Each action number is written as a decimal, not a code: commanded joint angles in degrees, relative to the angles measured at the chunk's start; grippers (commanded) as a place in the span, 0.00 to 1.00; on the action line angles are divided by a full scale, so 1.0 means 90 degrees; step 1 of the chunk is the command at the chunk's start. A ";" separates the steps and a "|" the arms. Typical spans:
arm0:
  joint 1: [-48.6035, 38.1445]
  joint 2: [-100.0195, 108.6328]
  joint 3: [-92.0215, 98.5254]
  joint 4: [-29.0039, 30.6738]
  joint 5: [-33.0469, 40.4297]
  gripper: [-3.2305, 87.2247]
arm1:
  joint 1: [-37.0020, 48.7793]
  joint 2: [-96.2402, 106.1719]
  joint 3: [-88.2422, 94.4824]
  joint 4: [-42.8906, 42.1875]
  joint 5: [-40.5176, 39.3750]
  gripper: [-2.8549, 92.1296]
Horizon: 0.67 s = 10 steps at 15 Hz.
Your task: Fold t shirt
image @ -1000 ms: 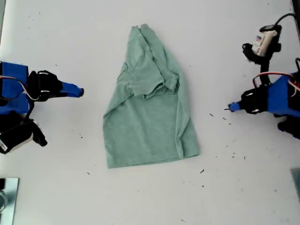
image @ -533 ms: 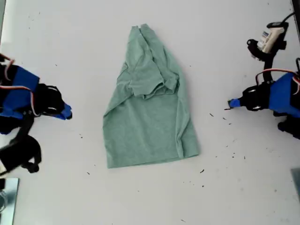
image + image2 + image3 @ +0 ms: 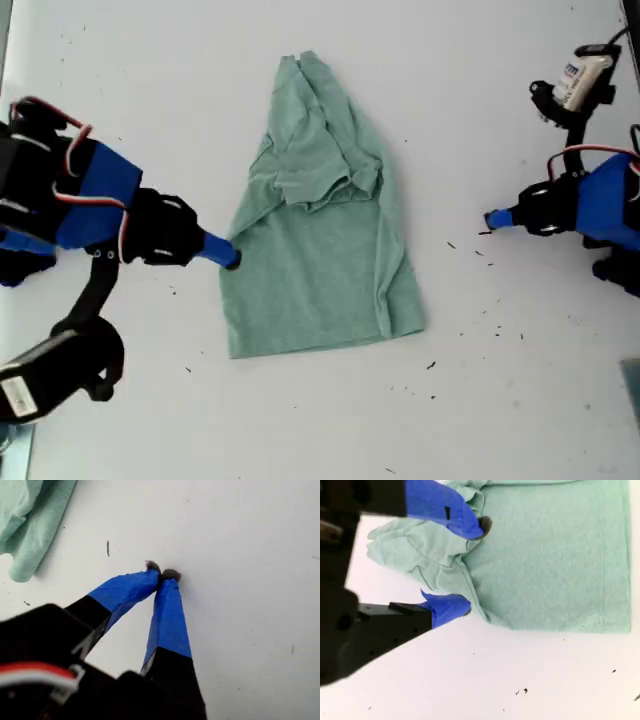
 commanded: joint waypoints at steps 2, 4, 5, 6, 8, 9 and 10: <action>0.0361 -0.0771 0.0156 -0.0088 -0.0498 0.30 | 0.0000 0.0107 0.0244 0.0029 -0.0010 0.06; 0.0664 -0.0908 0.0898 -0.0801 -0.0879 0.30 | -0.0049 0.0156 0.0254 0.0059 -0.0010 0.06; 0.0811 -0.0850 0.1387 -0.1387 -0.0996 0.30 | -0.0068 0.0176 0.0254 0.0059 -0.0020 0.06; 0.0957 -0.0879 0.1777 -0.1953 -0.1094 0.29 | -0.0088 0.0186 0.0264 0.0059 -0.0020 0.06; 0.1240 -0.1553 0.1934 -0.2881 -0.1162 0.29 | -0.0146 0.0195 0.0264 0.0068 -0.0020 0.06; 0.1367 -0.1963 0.1904 -0.3330 -0.1191 0.29 | -0.0176 0.0215 0.0264 0.0078 -0.0010 0.06; 0.1406 -0.2334 0.1885 -0.3652 -0.1270 0.26 | -0.0186 0.0234 0.0273 0.0098 0.0010 0.06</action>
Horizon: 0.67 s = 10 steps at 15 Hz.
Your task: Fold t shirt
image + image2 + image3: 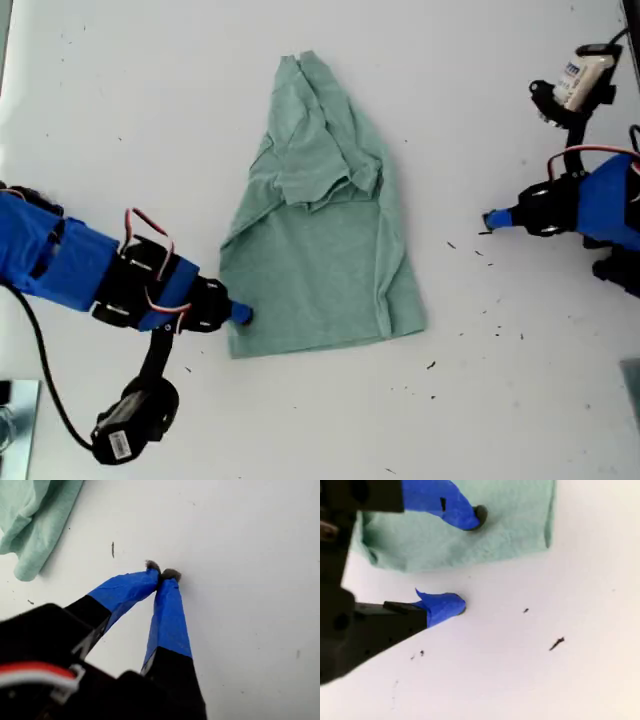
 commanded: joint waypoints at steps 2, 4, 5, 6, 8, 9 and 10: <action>0.0156 -0.0459 -0.0020 -0.0566 -0.0371 0.08 | -0.0137 0.0156 0.0264 0.0107 0.0049 0.06; 0.0156 -0.0127 -0.0039 -0.0176 -0.0547 0.03 | -0.0166 0.0156 0.0264 0.0117 0.0068 0.06; 0.0166 0.0352 -0.0098 0.0381 -0.0781 0.03 | -0.0166 0.0156 0.0273 0.0117 0.0068 0.06; 0.0146 0.0840 -0.0322 0.1172 -0.0918 0.03 | -0.0156 0.0166 0.0273 0.0117 0.0068 0.06; 0.0068 0.1875 -0.0811 0.2480 -0.1094 0.03 | -0.0146 0.0176 0.0273 0.0117 0.0059 0.06; 0.0059 0.2246 -0.1045 0.2959 -0.1133 0.03 | -0.0146 0.0176 0.0273 0.0117 0.0049 0.06; -0.0010 0.2461 -0.1182 0.3193 -0.1084 0.03 | -0.0156 0.0176 0.0273 0.0117 0.0049 0.06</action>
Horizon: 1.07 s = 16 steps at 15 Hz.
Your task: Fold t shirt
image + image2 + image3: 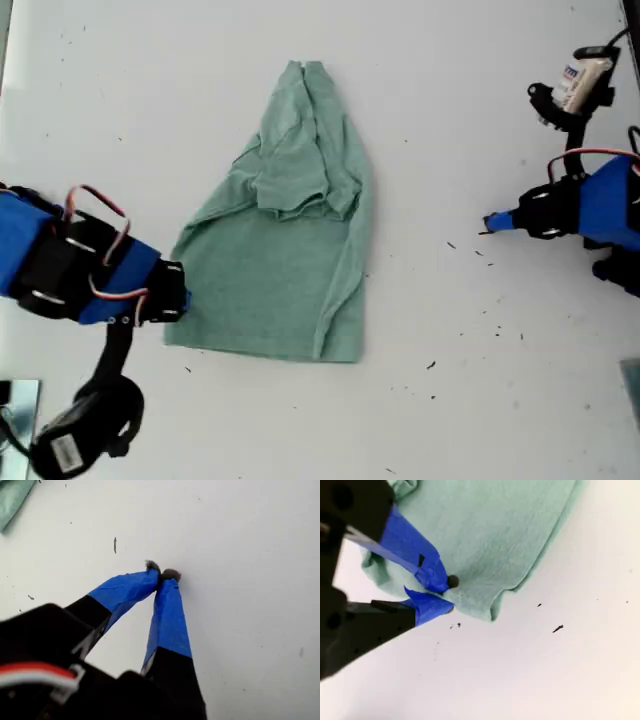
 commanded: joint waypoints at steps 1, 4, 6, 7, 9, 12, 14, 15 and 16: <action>-0.0117 0.0723 -0.0518 0.0371 -0.0029 0.03 | -0.0068 0.0107 0.0244 0.0020 0.0049 0.06; -0.0215 -0.0830 -0.2314 0.0371 0.0654 0.03 | -0.0078 0.0117 0.0244 0.0020 0.0059 0.06; -0.0215 -0.2939 -0.5000 0.0400 0.1523 0.03 | -0.0098 0.0117 0.0244 0.0020 0.0068 0.06; -0.0215 -0.3672 -0.5605 0.0215 0.1855 0.03 | -0.0107 0.0117 0.0244 0.0020 0.0078 0.06; -0.0264 -0.4355 -0.5586 -0.0156 0.2080 0.03 | -0.0127 0.0117 0.0244 0.0020 0.0098 0.06; -0.0615 -0.5547 -0.5586 -0.1172 0.2871 0.03 | -0.0107 0.0117 0.0244 0.0020 0.0098 0.06; -0.0625 -0.5732 -0.5586 -0.1895 0.3438 0.28 | -0.0107 0.0107 0.0244 0.0020 0.0107 0.06; -0.0537 -0.5371 -0.5566 -0.1826 0.3486 0.31 | -0.0117 0.0107 0.0244 0.0020 0.0107 0.06; -0.0430 -0.4893 -0.5479 -0.1699 0.3447 0.31 | -0.0107 0.0107 0.0244 0.0020 0.0117 0.06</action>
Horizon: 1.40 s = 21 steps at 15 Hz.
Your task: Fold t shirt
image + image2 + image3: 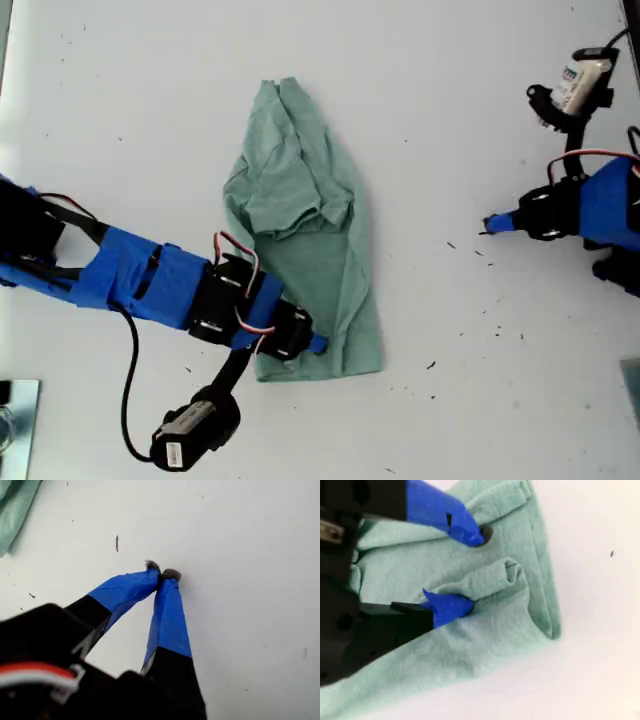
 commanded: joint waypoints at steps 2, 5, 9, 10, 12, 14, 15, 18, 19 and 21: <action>0.0244 0.1982 0.0117 0.0352 -0.0039 0.30 | 0.0010 0.0107 0.0244 0.0020 0.0029 0.06; 0.0322 0.3652 0.0479 0.1201 -0.0283 0.31 | 0.0029 0.0107 0.0244 0.0020 0.0020 0.06; -0.0293 0.6592 0.5771 0.0176 -0.1182 0.10 | 0.0049 0.0107 0.0244 0.0020 0.0010 0.06; -0.0430 0.7754 0.7803 -0.1055 -0.1240 0.08 | 0.0049 0.0107 0.0244 0.0020 0.0010 0.06; -0.0674 1.0010 1.1182 -0.2656 -0.1699 0.03 | 0.0049 0.0098 0.0244 0.0020 0.0020 0.06; -0.0713 1.1865 1.3174 -0.2793 -0.2246 0.03 | 0.0059 0.0098 0.0244 0.0020 0.0020 0.06; -0.0713 1.2568 1.3701 -0.2607 -0.2373 0.03 | 0.0078 0.0098 0.0244 0.0020 0.0020 0.06; -0.0771 1.2900 1.4023 -0.2656 -0.2383 0.03 | 0.0127 0.0078 0.0244 0.0020 0.0029 0.06; -0.0830 1.2578 1.3818 -0.2666 -0.2383 0.03 | 0.0068 0.0088 0.0215 0.0068 0.0176 0.06; -0.0654 1.1514 1.2168 -0.2119 -0.2422 0.03 | -0.0254 -0.0020 -0.0391 0.0127 0.0693 0.06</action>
